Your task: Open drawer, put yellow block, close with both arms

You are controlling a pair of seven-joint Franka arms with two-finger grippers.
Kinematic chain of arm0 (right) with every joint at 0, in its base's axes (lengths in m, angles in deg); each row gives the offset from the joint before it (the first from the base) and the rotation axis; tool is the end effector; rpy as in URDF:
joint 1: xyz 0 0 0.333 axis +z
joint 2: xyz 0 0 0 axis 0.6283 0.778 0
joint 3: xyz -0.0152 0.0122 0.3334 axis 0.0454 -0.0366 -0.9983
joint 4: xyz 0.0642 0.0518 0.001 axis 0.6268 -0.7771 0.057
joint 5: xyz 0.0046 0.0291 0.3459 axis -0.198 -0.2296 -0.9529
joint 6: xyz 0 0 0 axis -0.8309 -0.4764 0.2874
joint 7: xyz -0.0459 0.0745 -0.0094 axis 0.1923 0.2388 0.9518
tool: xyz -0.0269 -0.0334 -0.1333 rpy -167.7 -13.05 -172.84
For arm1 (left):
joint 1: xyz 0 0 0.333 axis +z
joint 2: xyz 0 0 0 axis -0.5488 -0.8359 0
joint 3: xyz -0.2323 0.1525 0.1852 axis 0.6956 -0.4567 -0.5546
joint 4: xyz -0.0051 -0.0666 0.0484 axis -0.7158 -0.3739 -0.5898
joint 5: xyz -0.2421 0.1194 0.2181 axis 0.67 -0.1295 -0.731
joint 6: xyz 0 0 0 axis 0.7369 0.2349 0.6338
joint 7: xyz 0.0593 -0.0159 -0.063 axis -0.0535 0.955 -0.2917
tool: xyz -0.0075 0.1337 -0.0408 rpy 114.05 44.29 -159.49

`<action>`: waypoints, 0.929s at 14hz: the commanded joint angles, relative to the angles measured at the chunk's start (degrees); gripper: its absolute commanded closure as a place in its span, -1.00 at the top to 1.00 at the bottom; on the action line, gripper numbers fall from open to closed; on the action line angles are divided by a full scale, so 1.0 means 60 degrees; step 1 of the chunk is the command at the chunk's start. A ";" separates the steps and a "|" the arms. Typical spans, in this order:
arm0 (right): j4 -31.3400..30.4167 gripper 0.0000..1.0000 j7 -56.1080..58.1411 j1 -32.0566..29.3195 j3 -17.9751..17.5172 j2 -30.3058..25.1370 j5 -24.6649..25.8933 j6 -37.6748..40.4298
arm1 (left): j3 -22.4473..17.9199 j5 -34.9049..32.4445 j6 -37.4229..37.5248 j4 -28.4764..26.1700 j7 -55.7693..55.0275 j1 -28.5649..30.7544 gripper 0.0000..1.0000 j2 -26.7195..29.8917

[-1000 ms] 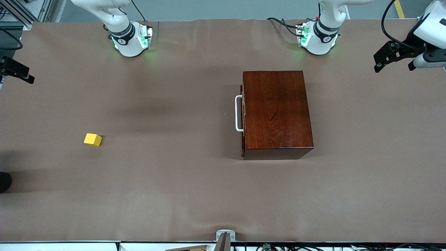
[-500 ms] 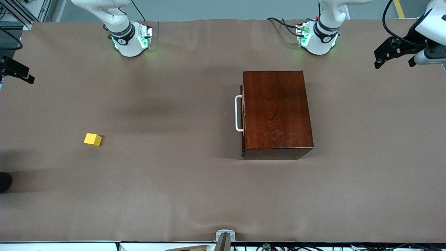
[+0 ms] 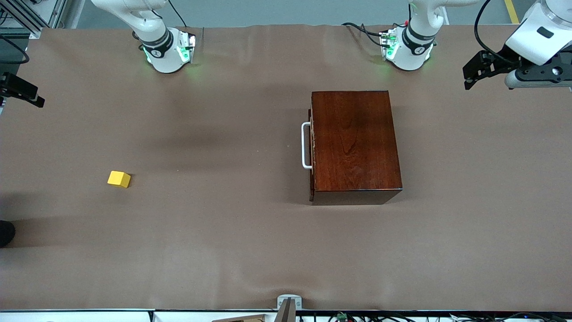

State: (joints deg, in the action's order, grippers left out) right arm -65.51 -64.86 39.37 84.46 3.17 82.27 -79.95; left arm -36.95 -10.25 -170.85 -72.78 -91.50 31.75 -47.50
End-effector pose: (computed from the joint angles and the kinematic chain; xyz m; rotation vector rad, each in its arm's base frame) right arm 0.4819 -0.0524 0.6420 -3.1320 0.0884 0.1109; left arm 0.4379 -0.0764 0.6418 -3.0840 0.0690 0.0308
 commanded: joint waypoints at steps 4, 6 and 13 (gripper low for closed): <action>-0.0120 1.00 0.0095 -0.0103 -0.0050 -0.0177 -0.0173 0.0008 | -0.0032 0.0095 0.0556 0.0649 0.0109 0.0124 1.00 -0.0108; -0.0120 1.00 0.0095 -0.0103 -0.0050 -0.0177 -0.0173 0.0008 | -0.0017 0.0095 0.0571 0.0620 0.0123 0.0094 1.00 -0.0122; -0.0120 1.00 0.0095 -0.0118 -0.0050 -0.0177 -0.0173 0.0022 | 0.0027 0.0109 0.0513 0.0620 0.0153 0.0094 1.00 -0.0152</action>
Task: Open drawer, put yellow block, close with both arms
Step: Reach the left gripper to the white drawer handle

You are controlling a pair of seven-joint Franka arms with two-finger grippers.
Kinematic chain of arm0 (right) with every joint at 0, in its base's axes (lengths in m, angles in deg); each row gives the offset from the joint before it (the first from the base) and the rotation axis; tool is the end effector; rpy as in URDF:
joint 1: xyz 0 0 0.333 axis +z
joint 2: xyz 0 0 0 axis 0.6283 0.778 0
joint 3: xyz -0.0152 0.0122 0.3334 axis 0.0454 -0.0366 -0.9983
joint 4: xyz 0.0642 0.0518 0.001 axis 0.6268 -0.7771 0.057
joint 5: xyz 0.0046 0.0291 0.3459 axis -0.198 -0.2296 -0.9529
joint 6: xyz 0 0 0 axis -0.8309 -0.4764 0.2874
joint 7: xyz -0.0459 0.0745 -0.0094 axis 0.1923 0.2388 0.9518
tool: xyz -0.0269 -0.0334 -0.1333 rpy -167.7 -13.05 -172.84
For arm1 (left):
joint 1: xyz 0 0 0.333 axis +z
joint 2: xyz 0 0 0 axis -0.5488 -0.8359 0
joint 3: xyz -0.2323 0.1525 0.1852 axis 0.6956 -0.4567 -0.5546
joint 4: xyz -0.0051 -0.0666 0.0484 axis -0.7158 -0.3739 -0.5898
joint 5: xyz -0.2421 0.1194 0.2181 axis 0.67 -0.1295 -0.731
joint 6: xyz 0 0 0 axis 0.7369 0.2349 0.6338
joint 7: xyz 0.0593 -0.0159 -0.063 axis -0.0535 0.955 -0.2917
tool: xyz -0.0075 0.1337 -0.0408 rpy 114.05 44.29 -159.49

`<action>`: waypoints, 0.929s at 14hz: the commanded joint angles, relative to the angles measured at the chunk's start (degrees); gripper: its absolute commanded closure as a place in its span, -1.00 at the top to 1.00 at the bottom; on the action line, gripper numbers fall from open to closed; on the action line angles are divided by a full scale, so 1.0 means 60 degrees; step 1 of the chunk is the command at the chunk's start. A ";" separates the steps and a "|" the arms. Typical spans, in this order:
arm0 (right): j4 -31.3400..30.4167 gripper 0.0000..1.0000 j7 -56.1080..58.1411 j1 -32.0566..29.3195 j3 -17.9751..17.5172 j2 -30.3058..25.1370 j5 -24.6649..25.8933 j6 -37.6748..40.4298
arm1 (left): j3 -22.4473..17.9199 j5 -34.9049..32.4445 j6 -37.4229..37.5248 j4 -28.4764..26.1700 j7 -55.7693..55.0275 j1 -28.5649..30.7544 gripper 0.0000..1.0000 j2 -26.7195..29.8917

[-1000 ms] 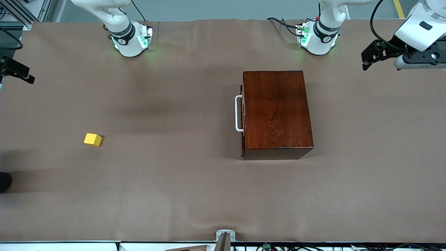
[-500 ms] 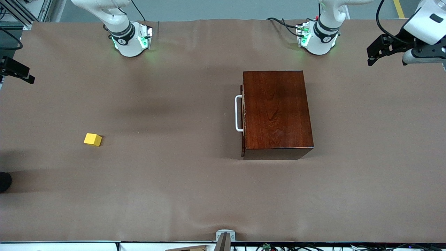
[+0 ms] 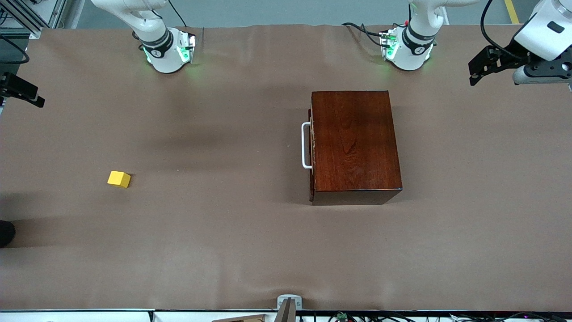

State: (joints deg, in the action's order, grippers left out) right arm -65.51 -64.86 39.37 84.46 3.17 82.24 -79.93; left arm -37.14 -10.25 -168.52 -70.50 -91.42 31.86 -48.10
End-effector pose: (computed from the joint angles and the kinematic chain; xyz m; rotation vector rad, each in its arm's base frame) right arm 0.4819 -0.0524 0.6420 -3.1314 0.0882 0.1114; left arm 0.4369 -0.0735 0.6502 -3.0845 0.0616 0.0486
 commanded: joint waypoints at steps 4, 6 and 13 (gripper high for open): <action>-0.0120 1.00 0.0095 -0.0103 -0.0050 -0.0177 -0.0167 0.0019 | 0.0146 0.0095 -0.0111 0.0270 -0.0081 -0.0054 1.00 -0.0373; -0.0120 1.00 0.0095 -0.0103 -0.0050 -0.0177 -0.0167 0.0019 | 0.0423 0.0095 -0.0170 0.0459 -0.0489 -0.0069 1.00 -0.0738; -0.0120 1.00 0.0095 -0.0118 -0.0050 -0.0177 -0.0167 0.0034 | 0.1859 -0.0051 -0.0330 0.1952 -0.2643 -0.0491 1.00 -0.2685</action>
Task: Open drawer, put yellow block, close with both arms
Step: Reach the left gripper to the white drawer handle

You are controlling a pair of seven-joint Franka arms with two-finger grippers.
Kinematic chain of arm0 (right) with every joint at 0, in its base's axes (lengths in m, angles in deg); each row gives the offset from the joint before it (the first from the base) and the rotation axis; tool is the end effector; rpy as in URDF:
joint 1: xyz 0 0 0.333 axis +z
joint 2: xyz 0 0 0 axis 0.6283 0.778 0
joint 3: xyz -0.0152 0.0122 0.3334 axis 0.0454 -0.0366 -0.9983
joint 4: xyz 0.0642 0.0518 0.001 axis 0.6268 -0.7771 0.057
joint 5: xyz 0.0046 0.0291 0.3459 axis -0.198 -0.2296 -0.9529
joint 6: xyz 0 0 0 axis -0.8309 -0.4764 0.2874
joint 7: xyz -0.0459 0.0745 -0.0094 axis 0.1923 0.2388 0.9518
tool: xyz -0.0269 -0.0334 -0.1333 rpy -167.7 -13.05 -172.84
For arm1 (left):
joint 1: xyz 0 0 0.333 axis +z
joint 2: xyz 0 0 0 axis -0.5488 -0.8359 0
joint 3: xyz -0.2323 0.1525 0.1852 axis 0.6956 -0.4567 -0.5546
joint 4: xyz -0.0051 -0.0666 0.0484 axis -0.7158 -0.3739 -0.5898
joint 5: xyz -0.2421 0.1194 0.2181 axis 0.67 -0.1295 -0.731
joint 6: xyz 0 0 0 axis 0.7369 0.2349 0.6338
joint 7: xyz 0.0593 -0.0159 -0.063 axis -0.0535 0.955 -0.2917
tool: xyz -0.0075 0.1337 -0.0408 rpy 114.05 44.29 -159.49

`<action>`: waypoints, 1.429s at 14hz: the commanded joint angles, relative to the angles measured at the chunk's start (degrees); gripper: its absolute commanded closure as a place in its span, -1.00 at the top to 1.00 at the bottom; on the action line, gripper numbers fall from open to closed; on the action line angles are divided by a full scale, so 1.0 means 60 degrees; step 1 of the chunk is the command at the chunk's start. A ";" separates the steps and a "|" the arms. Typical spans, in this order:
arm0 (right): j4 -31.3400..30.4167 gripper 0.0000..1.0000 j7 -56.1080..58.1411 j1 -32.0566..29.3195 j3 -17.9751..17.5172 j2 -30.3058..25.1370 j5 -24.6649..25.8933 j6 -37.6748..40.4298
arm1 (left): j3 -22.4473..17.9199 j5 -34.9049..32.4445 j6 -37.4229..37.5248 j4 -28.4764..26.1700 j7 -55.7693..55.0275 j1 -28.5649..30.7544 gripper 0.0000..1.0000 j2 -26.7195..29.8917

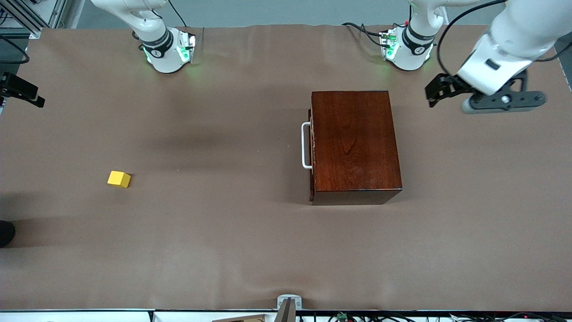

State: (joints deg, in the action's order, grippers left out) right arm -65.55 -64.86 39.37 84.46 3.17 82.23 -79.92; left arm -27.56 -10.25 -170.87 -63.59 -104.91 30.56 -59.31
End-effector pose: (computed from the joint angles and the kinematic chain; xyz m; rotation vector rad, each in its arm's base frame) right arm 0.4819 -0.0523 0.6417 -3.1312 0.0882 0.1127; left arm 0.4824 -0.1687 0.6113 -3.1015 -0.0029 0.0925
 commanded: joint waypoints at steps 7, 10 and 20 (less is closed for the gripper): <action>-0.0129 1.00 0.0066 -0.0191 -0.0036 -0.0162 -0.0166 0.0032 | 0.0118 -0.1617 -0.1593 0.1781 -0.2621 -0.3860 1.00 -0.3187; -0.0129 1.00 0.0066 -0.0191 -0.0036 -0.0162 -0.0166 0.0032 | -0.0160 -0.1677 -0.1826 0.2647 -0.3354 -0.5108 1.00 -0.4507; -0.0129 1.00 0.0066 -0.0191 -0.0036 -0.0133 -0.0166 0.0032 | -0.3647 -0.1677 -0.3075 0.3411 -0.4498 -0.9110 1.00 -0.6942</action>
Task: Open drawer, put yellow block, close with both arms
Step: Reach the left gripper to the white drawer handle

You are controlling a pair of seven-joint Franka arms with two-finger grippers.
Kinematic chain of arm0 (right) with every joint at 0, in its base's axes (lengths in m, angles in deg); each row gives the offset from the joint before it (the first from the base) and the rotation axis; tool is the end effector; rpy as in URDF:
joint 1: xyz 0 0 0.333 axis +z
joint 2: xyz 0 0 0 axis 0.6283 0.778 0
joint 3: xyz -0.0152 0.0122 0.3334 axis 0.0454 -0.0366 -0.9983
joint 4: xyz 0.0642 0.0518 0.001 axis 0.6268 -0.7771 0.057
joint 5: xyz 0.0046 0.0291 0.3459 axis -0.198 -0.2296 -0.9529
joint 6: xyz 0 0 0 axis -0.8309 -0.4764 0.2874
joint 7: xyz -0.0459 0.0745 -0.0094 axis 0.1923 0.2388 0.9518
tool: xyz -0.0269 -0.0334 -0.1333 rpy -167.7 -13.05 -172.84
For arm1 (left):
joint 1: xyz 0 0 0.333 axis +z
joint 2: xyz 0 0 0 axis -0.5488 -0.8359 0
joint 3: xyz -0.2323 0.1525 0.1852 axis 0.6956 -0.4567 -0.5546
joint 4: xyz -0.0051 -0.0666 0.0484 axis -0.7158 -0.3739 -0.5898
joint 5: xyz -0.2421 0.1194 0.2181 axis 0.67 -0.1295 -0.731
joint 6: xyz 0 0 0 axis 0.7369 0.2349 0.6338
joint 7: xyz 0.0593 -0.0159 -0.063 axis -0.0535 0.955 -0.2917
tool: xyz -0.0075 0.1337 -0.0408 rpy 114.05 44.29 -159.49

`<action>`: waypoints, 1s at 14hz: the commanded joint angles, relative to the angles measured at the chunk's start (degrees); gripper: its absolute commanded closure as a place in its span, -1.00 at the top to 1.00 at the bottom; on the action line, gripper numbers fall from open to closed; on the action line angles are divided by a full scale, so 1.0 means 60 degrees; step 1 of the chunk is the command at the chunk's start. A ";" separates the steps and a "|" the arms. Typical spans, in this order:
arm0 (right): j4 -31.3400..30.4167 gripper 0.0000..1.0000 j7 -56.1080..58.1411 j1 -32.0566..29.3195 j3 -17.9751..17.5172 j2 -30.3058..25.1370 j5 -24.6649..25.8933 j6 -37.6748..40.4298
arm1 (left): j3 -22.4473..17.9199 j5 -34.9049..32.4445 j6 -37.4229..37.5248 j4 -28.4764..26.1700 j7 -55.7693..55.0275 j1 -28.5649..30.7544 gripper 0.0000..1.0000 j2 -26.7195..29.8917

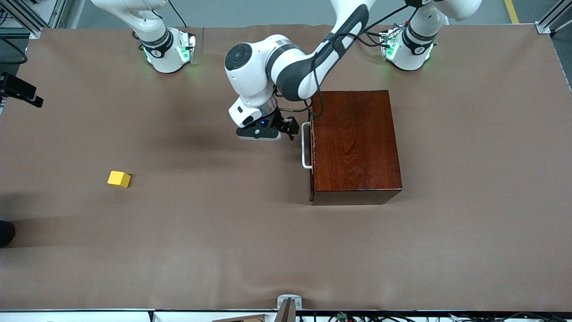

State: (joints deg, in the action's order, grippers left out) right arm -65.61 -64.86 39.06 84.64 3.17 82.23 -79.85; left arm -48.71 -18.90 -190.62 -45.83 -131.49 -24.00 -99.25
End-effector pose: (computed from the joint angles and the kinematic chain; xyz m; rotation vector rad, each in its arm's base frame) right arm 0.4812 -0.0564 0.6411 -3.1301 0.1015 0.1162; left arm 0.4245 -0.5630 0.3363 -2.9000 0.2721 -0.1404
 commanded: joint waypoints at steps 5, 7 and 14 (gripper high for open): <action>-0.0103 1.00 0.0052 -0.0140 -0.0066 -0.0133 -0.0166 0.0021 | -0.0312 -0.0208 0.1169 0.0406 -0.0417 -0.0033 1.00 -0.0389; -0.0103 1.00 0.0037 -0.0140 -0.0066 -0.0133 -0.0166 0.0021 | -0.0313 -0.0208 0.1185 0.0392 -0.0988 -0.0033 1.00 -0.0447; -0.0117 1.00 0.0022 -0.0140 -0.0066 -0.0133 -0.0166 0.0021 | -0.0313 -0.0222 0.1156 0.0392 -0.1781 0.0011 1.00 -0.0989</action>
State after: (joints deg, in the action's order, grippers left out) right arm -65.63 -64.87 39.06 84.64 3.17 82.21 -79.85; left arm -50.43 -18.90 -184.76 -45.80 -140.90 -23.75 -103.23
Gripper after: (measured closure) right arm 0.000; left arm 0.000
